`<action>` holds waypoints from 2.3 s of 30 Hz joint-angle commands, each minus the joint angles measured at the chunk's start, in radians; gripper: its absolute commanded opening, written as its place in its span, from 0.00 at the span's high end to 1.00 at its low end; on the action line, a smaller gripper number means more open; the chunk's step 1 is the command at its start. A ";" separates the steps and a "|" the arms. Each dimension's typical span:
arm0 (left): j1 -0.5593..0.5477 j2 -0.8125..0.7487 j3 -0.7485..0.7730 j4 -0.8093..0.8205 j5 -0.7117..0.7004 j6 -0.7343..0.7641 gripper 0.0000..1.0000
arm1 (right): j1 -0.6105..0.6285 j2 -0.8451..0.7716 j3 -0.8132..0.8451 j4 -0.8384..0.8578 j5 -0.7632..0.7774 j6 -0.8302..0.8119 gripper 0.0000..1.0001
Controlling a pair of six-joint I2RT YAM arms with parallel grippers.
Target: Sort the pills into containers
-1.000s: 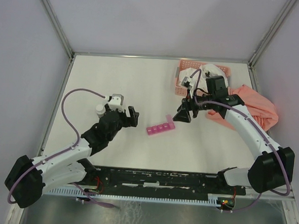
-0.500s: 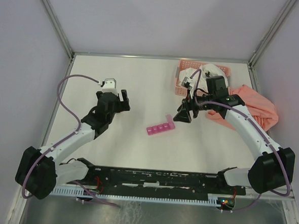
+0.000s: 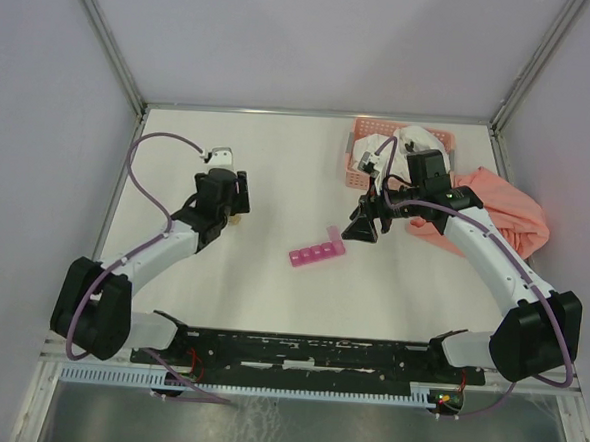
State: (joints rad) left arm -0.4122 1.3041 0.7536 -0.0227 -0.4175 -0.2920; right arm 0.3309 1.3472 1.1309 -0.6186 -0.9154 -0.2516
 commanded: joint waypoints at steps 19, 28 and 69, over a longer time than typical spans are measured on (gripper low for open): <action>0.034 0.116 0.102 -0.034 -0.010 0.051 0.44 | -0.004 -0.013 0.015 0.005 -0.010 -0.009 0.25; 0.038 0.137 0.114 -0.034 0.004 0.051 0.45 | -0.004 -0.014 0.014 0.005 -0.011 -0.008 0.25; -0.368 -0.334 -0.422 0.863 0.596 -0.519 0.97 | 0.030 -0.198 -0.161 -0.141 -0.218 -0.746 0.01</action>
State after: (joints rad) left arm -0.7292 0.9371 0.3092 0.6380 0.2626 -0.7586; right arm 0.3416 1.1839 0.9623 -0.6922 -1.0966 -0.8230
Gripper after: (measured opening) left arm 0.483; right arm 0.985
